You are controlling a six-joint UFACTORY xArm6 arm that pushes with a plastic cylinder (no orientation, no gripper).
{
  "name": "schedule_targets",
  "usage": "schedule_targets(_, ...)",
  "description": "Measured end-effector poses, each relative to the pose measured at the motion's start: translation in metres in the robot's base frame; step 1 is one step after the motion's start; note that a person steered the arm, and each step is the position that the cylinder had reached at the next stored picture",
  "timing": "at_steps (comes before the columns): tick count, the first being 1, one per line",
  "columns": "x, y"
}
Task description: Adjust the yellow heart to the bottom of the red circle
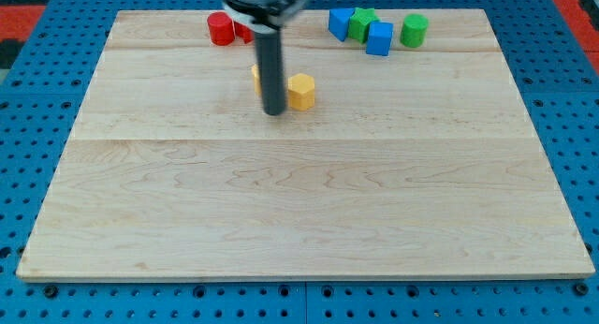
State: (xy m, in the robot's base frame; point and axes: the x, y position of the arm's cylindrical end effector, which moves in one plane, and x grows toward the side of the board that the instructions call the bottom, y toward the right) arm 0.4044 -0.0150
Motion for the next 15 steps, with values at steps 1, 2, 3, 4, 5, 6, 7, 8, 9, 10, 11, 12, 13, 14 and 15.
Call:
schedule_targets(1,0.016,0.041)
schedule_targets(2,-0.015,0.033)
schedule_targets(3,-0.056,-0.006)
schedule_targets(4,-0.074,-0.063)
schedule_targets(5,-0.086,-0.074)
schedule_targets(6,-0.066,-0.077)
schedule_targets(7,-0.067,-0.124)
schedule_targets(8,-0.099,-0.107)
schedule_targets(9,-0.09,-0.097)
schedule_targets(10,-0.075,-0.089)
schedule_targets(11,-0.085,-0.074)
schedule_targets(12,-0.106,-0.072)
schedule_targets(13,-0.131,-0.075)
schedule_targets(14,-0.097,-0.109)
schedule_targets(15,-0.034,-0.074)
